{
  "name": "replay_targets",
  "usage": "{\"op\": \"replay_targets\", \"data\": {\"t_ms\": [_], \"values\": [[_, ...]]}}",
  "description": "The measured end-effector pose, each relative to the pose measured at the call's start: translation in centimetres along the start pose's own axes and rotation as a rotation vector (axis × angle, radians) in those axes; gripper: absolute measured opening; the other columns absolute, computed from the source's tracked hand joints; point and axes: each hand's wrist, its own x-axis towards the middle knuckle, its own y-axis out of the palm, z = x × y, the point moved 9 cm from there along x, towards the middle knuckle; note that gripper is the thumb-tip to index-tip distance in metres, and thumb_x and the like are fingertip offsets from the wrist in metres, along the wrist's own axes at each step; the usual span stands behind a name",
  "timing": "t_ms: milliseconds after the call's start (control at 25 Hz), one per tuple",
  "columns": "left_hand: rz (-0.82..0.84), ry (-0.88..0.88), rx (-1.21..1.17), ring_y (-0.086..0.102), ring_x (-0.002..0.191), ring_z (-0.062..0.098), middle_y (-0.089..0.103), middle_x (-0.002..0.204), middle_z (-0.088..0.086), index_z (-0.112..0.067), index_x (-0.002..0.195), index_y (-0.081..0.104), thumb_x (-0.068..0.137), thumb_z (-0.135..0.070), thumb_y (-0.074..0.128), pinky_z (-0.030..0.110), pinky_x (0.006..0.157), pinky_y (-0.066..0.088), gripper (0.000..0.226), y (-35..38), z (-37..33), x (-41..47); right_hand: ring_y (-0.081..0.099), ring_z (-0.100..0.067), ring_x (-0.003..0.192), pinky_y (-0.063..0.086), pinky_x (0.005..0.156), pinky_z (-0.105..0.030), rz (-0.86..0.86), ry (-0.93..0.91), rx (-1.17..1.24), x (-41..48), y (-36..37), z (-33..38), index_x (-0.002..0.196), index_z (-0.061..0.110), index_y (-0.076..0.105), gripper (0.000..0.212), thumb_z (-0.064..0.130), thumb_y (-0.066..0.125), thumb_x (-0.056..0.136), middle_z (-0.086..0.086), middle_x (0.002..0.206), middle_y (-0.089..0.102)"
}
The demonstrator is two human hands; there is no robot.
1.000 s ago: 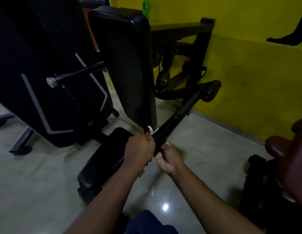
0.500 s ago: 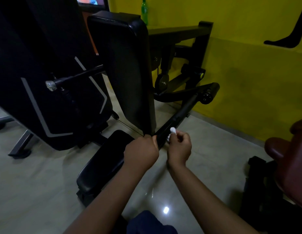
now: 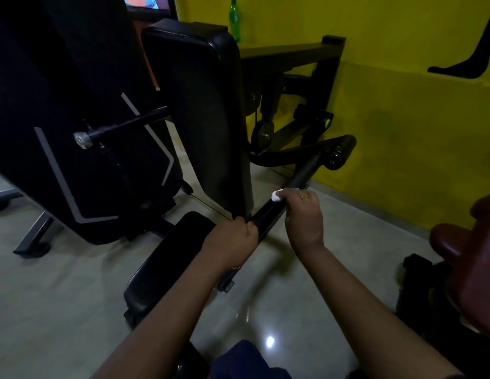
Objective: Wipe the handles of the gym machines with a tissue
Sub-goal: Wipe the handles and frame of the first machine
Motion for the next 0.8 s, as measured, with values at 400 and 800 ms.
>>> {"op": "replay_targets", "data": {"t_ms": [400,800], "values": [[-0.007,-0.108,-0.053,0.054,0.065,0.012,0.053,0.080,-0.003,-0.018,0.105,0.053,0.078,-0.054,0.065,0.028,0.057,0.042,0.047,0.5,1.3,-0.1,0.057,-0.025,0.082,0.054,0.063,-0.038,0.289,-0.397,-0.046,2.3,1.4,3.0,0.092,0.016,0.074,0.023,0.005,0.059,0.078,-0.001,0.086,0.070],[0.035,-0.145,0.056,0.060,0.088,0.021,0.060,0.102,0.003,-0.018,0.116,0.053,0.077,-0.048,0.071,0.031,0.068,0.050,0.053,0.5,0.8,0.1,0.054,-0.030,0.089,0.041,0.072,-0.030,0.341,-0.237,-0.183,3.4,1.9,1.6,0.093,0.013,0.072,0.023,0.016,0.051,0.083,-0.005,0.091,0.069]]}}
